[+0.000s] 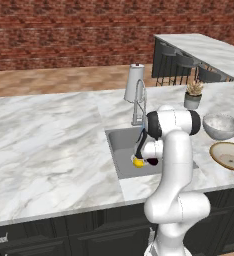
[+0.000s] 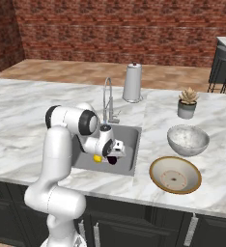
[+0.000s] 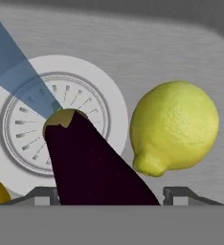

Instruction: Pick the lemons from the sink and place them in one bowl. Place the eggplant in the other bowl. Then turn off the sink faucet.

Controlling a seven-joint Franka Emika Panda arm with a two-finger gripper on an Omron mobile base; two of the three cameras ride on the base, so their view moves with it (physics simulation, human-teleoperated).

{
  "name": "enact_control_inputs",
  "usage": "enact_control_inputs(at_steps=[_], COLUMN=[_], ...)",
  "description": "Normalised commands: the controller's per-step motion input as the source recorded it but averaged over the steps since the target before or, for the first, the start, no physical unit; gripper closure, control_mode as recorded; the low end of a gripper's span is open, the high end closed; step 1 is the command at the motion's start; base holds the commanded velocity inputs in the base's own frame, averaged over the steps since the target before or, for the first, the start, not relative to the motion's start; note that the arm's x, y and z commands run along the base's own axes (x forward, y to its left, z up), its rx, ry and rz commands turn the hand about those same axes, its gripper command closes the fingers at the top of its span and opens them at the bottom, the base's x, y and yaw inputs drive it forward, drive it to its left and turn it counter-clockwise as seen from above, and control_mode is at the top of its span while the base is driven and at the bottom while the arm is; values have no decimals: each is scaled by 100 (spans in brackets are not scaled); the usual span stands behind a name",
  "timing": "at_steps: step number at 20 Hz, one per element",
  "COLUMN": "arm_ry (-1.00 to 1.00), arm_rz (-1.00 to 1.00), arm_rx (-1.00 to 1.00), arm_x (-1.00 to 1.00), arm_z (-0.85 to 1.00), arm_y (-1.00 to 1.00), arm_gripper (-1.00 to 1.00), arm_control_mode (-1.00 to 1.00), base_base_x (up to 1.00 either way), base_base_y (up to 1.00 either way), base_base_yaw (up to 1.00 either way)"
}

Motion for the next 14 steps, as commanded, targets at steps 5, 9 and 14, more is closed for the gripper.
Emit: enact_control_inputs(at_steps=[5,9,14], arm_ry=[0,-1,0], arm_rz=[0,0,0], arm_rx=[0,0,0], arm_x=[-6,-15,-24], arm_z=[13,50,52], arm_y=[-1,-9,-1], arm_gripper=[100,100,100], arm_control_mode=[-100,-100,-100], base_base_x=[0,0,0], base_base_y=[0,0,0], base_base_yaw=[0,0,0])
